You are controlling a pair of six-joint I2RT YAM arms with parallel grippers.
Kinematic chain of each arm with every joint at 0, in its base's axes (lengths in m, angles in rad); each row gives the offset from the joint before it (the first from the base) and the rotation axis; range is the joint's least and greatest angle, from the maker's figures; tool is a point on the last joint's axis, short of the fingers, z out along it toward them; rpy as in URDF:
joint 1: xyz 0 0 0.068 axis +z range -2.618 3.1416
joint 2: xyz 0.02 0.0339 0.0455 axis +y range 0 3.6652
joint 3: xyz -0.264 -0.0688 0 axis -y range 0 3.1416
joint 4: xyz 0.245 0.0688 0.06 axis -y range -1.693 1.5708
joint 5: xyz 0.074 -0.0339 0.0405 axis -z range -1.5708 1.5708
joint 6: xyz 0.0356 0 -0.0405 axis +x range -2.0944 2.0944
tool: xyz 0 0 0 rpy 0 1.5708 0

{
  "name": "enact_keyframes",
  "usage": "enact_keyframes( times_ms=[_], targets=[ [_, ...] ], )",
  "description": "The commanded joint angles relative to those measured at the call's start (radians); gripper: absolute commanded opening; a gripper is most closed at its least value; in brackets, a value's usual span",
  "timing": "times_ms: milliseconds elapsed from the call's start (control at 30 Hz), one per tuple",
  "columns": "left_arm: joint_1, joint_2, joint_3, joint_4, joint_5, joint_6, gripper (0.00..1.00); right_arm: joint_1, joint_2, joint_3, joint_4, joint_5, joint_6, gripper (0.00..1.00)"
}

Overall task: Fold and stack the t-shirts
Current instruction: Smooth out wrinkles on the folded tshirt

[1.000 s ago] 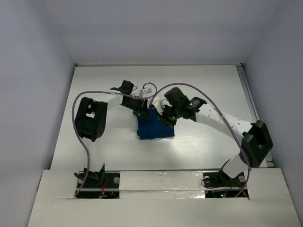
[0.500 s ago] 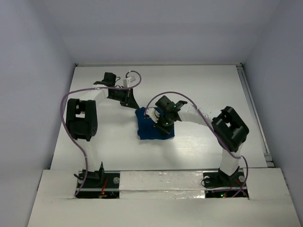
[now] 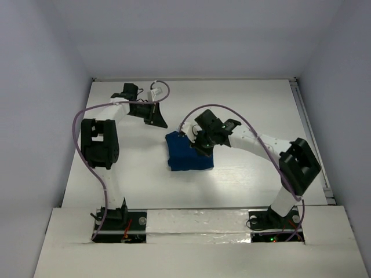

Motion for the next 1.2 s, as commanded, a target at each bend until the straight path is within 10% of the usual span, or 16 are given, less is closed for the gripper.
enact_keyframes(
  times_ms=[0,567,1167],
  targets=[
    [0.058,-0.095,0.044,-0.064,0.052,0.045,0.0,-0.009,-0.066,0.031,0.049,0.04,-0.01,0.0],
    [-0.164,-0.13,-0.304,0.248,0.014,-0.104,0.0,-0.067,0.141,0.064,0.081,0.001,0.036,0.0],
    [-0.206,0.158,-0.14,0.177,-0.186,-0.168,0.0,-0.086,0.207,0.118,0.043,-0.014,0.049,0.0]
  ],
)
